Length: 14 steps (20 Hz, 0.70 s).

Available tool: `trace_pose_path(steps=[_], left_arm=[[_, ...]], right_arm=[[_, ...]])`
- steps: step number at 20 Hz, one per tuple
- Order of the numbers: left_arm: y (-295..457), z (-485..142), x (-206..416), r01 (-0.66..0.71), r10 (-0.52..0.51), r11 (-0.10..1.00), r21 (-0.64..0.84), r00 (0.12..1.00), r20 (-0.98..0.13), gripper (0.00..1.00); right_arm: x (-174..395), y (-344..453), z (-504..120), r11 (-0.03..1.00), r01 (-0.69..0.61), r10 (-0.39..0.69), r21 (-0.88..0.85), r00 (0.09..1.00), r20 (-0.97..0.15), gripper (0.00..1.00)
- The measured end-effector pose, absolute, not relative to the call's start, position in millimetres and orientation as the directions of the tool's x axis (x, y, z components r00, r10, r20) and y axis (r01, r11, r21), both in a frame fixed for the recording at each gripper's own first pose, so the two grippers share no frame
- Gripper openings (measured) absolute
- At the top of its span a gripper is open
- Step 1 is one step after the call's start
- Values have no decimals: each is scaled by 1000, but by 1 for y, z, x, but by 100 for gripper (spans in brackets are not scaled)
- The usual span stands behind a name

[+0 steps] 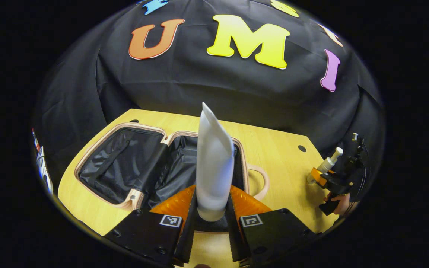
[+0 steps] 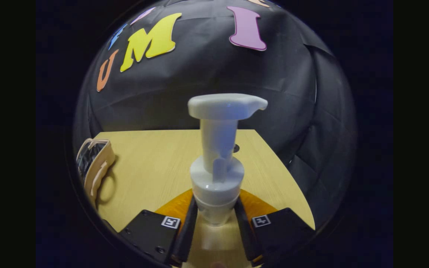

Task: First open the suitcase, pack the skin care products into it, and then close the suitcase.

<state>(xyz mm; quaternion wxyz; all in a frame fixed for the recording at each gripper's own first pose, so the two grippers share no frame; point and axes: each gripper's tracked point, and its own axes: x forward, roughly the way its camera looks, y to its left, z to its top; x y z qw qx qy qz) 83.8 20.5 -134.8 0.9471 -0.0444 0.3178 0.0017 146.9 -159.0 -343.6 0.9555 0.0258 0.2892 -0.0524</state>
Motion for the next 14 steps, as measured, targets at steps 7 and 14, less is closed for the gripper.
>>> trace_pose_path(steps=[7, 14], left_arm=[[57, -179, 116, 98, -193, 980, -173, 675, -712, 43], [76, -238, 115, 91, -184, 983, -160, 419, -889, 41]], right_arm=[[111, -155, -298, 995, 69, -9, 78, 804, -594, 48], [33, -131, -201, 987, -60, 136, 148, 800, -584, 48]])
